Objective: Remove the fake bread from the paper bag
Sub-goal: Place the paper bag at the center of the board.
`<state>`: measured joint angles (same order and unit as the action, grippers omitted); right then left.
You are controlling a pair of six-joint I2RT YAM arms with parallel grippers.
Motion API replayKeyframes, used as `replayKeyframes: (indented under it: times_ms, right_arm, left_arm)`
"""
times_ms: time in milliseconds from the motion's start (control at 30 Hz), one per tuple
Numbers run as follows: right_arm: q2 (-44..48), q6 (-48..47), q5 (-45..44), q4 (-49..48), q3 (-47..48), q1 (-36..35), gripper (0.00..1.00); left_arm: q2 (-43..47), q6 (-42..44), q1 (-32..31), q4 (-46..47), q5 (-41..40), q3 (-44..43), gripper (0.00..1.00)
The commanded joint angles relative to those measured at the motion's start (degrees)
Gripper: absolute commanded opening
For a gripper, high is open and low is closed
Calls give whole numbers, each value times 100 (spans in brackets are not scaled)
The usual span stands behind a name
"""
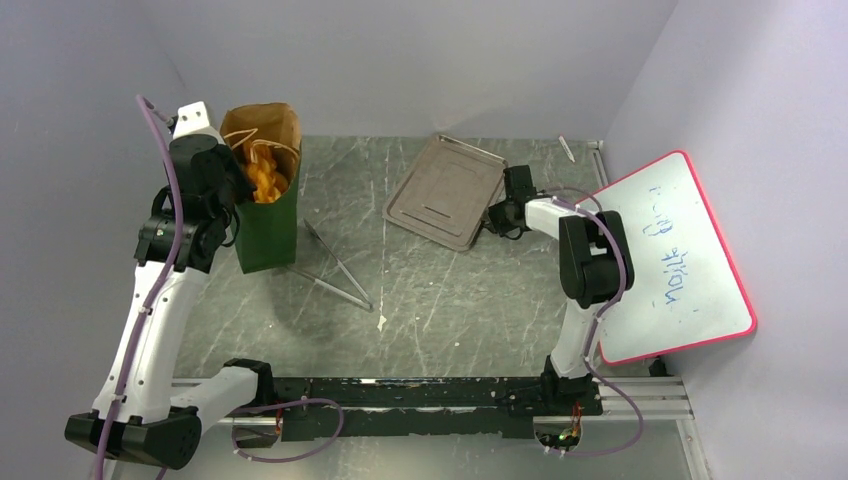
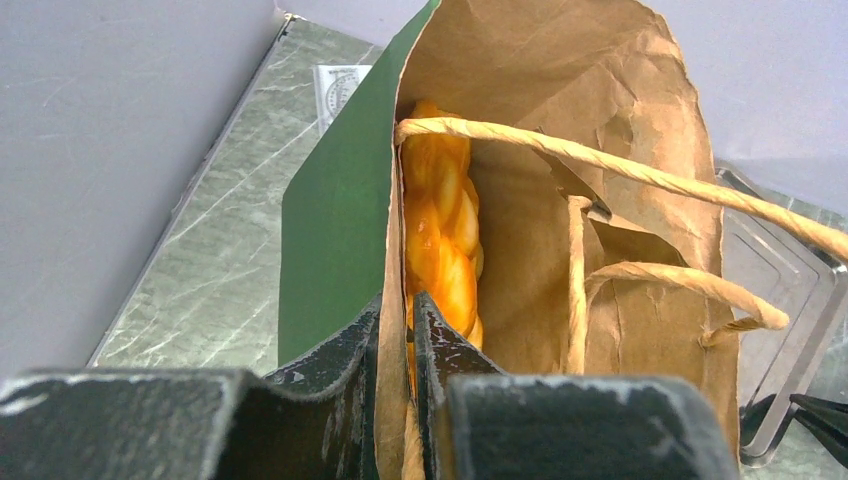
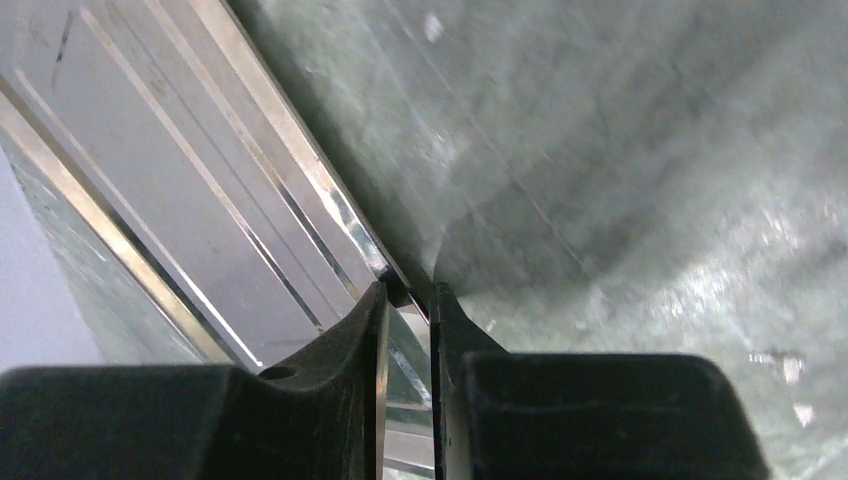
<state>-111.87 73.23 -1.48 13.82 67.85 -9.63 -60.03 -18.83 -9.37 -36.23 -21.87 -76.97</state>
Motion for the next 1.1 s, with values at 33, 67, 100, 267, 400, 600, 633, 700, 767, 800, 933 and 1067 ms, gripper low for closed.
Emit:
replayKeyframes:
  times_ms: [33,67,100,267,400,600,633,700,767,800,933,1067]
  right_arm:
    - [1,1350,-547,1216,-416,-130,0]
    - [38,1455,-612,1289,-395,-151,0]
    - [71,1564,-682,1395,-369,-176,0]
    - [320,2336,-1007,1629,-466,-407,0]
    - [314,2670,-859,1640,-513,-586,0]
    - [291,2048,-1646,1898,59,-973,0]
    - [323,1783,-1817,1888,212,-997,2]
    - [399,1240,-2115,1861,447,-1054,12]
    - [416,486,-2259,1734,682,-1102,23]
    - [406,187,-2342,1751,813,-1140,29]
    - [448,-1011,-2633,1648,1038,-1342,43]
    - [634,-2323,-2335,838,878,-1592,51]
  left_arm:
    - [207,-61,-30,219,-141,-149,7]
    - [225,-72,-30,213,-135,-125,7]
    - [235,-83,-30,205,-130,-111,7]
    - [230,-155,-30,137,-151,-98,7]
    - [249,-164,-30,88,-208,-46,7]
    - [350,-165,-30,57,-401,85,7]
    - [366,-165,-30,47,-487,90,7]
    - [396,-165,-30,28,-596,102,7]
    - [416,-165,-30,43,-642,120,7]
    - [428,-165,-30,45,-648,128,7]
    - [436,-401,-30,78,-679,153,7]
    - [445,-460,-30,64,-702,129,7]
